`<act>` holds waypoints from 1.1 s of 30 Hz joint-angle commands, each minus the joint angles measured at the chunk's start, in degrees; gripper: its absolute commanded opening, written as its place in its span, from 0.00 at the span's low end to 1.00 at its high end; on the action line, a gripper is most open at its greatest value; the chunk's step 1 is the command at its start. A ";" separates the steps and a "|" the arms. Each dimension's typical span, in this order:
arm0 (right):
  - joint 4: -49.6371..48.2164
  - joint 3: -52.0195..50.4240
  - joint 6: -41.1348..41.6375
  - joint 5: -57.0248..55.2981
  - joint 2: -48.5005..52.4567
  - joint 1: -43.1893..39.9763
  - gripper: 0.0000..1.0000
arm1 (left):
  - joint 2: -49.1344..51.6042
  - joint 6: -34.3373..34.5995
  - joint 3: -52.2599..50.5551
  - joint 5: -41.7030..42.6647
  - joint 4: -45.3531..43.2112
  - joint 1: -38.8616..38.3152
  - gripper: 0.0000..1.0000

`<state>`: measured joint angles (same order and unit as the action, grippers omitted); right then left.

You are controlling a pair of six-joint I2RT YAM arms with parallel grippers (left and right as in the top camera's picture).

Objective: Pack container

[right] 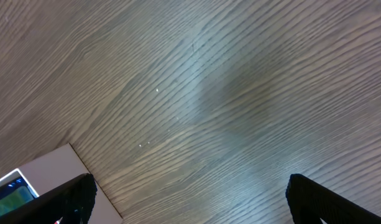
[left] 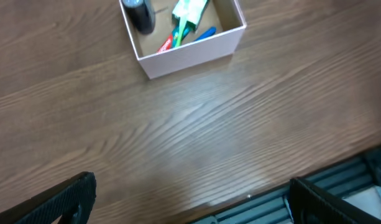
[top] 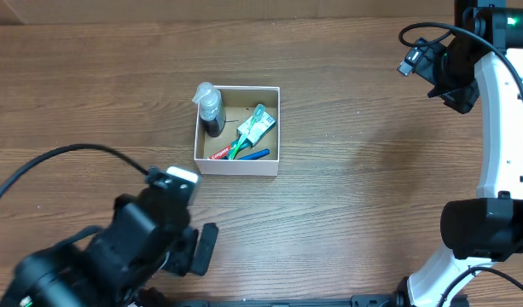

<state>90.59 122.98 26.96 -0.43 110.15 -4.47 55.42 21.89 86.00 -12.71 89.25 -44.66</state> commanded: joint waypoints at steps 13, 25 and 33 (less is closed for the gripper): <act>-0.24 0.22 -0.02 -0.57 -0.09 -0.11 1.00 | -20.57 -30.53 -53.13 27.76 -72.52 30.47 1.00; -0.24 0.22 -0.02 -0.57 -0.09 -0.11 1.00 | -41.68 -33.00 -78.71 32.22 -88.17 42.12 1.00; -0.24 0.22 -0.02 -0.57 -0.09 -0.11 1.00 | -49.66 -33.66 -85.72 31.01 -86.97 45.31 1.00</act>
<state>90.63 122.91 26.96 -0.45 110.15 -4.47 7.73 -10.52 0.89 18.48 1.26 -0.49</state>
